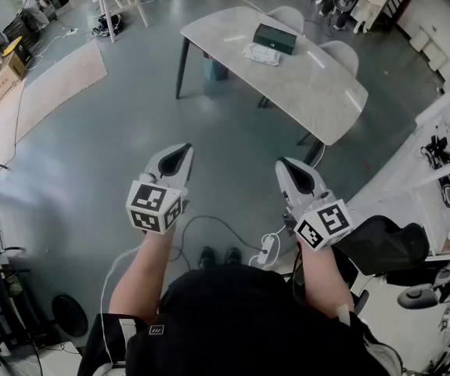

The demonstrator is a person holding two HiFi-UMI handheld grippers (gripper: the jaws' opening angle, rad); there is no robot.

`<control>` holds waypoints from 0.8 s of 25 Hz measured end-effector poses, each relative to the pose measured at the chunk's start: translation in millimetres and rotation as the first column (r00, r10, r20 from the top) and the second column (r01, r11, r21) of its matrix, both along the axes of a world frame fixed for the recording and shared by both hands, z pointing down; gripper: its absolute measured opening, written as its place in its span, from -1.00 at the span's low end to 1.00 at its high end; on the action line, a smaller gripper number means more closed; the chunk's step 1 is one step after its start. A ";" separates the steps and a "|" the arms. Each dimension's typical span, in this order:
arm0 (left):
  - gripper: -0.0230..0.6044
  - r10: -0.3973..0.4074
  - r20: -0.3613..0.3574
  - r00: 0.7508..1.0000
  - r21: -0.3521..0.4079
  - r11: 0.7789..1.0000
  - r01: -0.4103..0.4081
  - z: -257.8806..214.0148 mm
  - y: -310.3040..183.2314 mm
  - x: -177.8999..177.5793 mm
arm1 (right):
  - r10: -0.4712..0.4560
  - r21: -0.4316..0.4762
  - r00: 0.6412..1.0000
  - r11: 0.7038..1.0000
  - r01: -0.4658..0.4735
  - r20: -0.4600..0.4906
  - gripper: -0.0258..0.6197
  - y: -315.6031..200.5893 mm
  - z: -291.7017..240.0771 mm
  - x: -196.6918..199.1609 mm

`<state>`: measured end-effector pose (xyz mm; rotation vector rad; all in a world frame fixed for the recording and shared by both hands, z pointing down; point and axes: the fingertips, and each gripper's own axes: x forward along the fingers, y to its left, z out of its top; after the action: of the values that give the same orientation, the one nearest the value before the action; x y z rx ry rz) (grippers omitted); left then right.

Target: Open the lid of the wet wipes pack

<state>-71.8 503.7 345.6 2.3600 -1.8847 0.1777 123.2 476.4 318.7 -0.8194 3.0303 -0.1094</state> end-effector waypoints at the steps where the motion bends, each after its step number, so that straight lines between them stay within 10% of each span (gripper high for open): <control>1: -0.89 0.000 0.001 1.000 -0.001 1.000 0.000 -0.2 -1.2 0.5 | -0.003 -0.002 1.000 1.000 0.003 0.000 -0.91 -1.1 0.6 -0.7; 20: -0.89 -0.018 0.013 1.000 -0.027 0.999 0.018 3.4 -22.3 46.5 | -0.025 -0.016 0.998 1.000 0.026 0.062 -0.91 -23.0 7.2 49.1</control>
<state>-25.4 481.3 349.0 2.3293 -1.8970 0.2160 172.3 453.4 325.9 -0.7639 2.9862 -0.1570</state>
